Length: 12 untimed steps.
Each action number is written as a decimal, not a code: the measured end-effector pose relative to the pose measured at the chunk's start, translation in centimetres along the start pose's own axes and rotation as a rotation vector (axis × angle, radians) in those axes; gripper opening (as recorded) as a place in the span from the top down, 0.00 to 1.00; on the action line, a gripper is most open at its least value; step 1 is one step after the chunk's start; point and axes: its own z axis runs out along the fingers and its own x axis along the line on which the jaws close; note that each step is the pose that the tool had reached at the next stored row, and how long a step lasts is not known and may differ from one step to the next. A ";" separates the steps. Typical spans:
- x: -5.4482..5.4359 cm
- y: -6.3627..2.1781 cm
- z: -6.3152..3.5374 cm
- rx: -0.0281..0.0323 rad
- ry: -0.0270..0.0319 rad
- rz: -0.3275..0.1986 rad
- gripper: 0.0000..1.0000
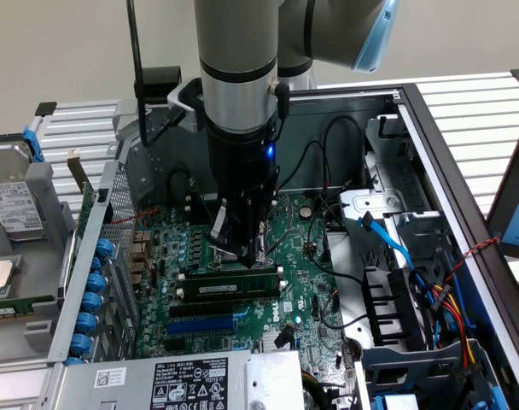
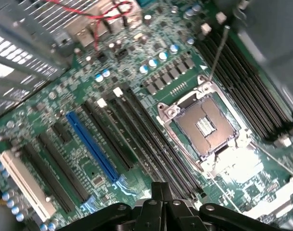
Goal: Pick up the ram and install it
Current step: 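Press down the ram until it locks into place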
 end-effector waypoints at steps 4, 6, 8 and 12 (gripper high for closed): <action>0.0 0.00 0.02 0.0008 -0.0010 0.071 0.89; 0.0 0.00 0.04 0.0012 -0.0016 0.106 0.89; 0.0 0.00 0.06 0.0016 -0.0023 0.143 0.89; 0.0 0.00 0.08 0.0024 -0.0034 0.214 0.89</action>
